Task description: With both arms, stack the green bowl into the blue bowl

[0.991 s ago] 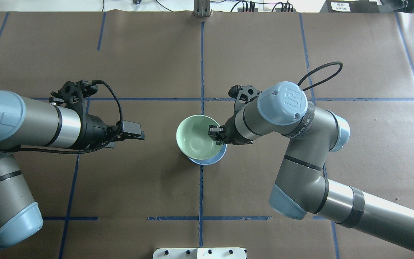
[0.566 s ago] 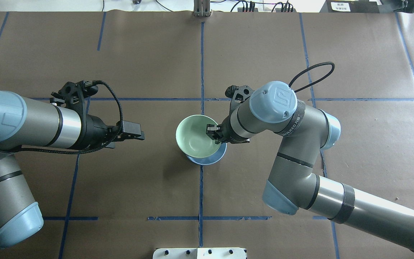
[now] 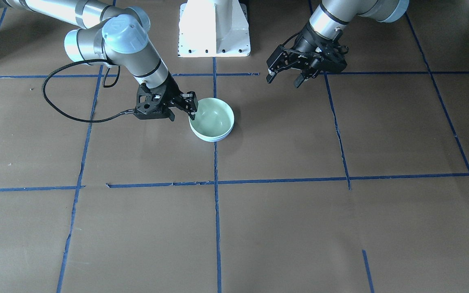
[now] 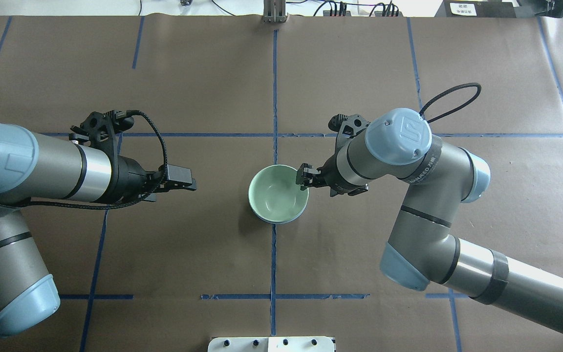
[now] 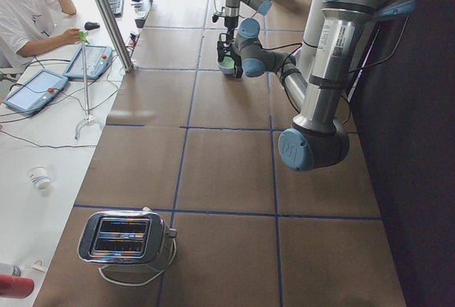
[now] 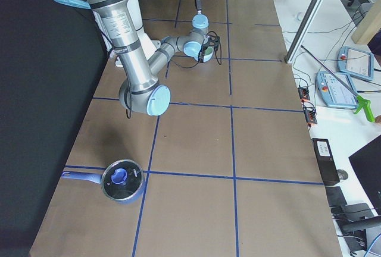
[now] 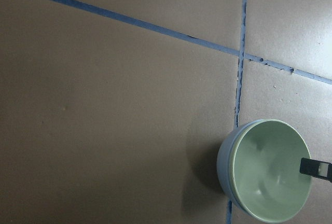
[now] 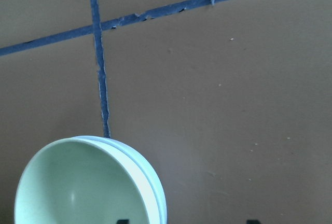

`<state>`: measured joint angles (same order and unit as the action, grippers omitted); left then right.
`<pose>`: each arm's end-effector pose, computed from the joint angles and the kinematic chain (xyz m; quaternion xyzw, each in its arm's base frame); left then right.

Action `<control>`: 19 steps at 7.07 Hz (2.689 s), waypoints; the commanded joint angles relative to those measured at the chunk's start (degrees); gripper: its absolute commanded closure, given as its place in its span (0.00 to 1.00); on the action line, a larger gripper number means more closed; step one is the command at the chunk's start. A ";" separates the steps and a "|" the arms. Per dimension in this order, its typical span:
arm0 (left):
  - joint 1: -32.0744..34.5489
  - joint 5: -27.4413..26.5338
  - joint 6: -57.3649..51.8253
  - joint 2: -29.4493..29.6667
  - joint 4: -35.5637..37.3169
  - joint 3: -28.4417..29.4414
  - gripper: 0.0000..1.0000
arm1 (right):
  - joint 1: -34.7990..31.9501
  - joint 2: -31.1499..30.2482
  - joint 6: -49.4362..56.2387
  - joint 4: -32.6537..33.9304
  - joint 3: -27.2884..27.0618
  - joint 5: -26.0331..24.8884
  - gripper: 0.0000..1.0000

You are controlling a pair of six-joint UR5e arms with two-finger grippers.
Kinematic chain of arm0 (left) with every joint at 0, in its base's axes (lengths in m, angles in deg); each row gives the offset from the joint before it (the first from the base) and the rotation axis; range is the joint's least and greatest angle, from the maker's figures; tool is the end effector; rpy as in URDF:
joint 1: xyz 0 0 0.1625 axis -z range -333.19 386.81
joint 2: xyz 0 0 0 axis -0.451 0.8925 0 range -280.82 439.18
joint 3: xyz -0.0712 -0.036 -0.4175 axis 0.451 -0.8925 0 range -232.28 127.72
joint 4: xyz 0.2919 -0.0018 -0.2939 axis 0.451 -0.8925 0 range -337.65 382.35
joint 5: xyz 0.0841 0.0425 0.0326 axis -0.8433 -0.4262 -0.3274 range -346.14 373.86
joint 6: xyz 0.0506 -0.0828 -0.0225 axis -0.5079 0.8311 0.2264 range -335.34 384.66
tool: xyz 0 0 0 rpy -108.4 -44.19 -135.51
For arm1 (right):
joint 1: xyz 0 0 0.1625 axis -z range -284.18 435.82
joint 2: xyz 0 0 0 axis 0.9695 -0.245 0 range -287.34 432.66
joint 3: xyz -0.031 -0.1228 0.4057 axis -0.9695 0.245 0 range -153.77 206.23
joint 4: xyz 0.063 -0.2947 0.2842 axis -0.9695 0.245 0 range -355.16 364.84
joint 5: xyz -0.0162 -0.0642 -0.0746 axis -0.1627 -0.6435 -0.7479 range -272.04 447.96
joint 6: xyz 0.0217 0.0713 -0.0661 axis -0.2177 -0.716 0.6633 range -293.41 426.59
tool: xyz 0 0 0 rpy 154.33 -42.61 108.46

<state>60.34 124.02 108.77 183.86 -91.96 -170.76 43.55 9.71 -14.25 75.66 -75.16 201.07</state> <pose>0.3775 -0.3688 0.2491 0.0475 0.5638 -0.1012 0.8183 -0.4835 -0.4167 0.2620 0.0028 -0.5037 0.0773 0.8604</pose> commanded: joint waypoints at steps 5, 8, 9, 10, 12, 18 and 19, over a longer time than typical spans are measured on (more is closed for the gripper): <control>8.09 0.50 -28.98 -12.90 0.41 3.67 0.00 | -39.72 -28.80 55.44 3.51 -2.72 17.23 0.00; 31.86 16.82 -64.63 -18.16 0.58 15.09 0.00 | -55.24 -28.19 87.62 15.80 6.20 17.41 0.00; 38.64 17.11 -76.96 -18.19 7.28 16.43 0.00 | -58.06 -26.97 93.26 21.67 6.30 17.32 0.00; 45.76 17.02 -89.78 -17.24 18.49 15.75 0.00 | -60.52 -23.74 98.10 28.87 6.82 17.06 0.00; 52.33 20.24 -97.30 -14.60 36.27 15.30 0.00 | -61.87 -23.61 103.51 32.02 8.05 17.23 0.00; 52.42 29.50 -94.57 -16.26 38.20 13.47 0.00 | -58.26 -24.23 102.46 30.43 9.20 21.88 0.00; 52.42 29.50 -94.40 -16.26 38.20 11.37 0.00 | -58.17 -24.23 102.63 30.35 9.81 21.80 0.00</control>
<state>112.78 153.54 14.22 167.60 -53.74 -157.40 -14.83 -14.53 88.30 106.17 -65.63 222.64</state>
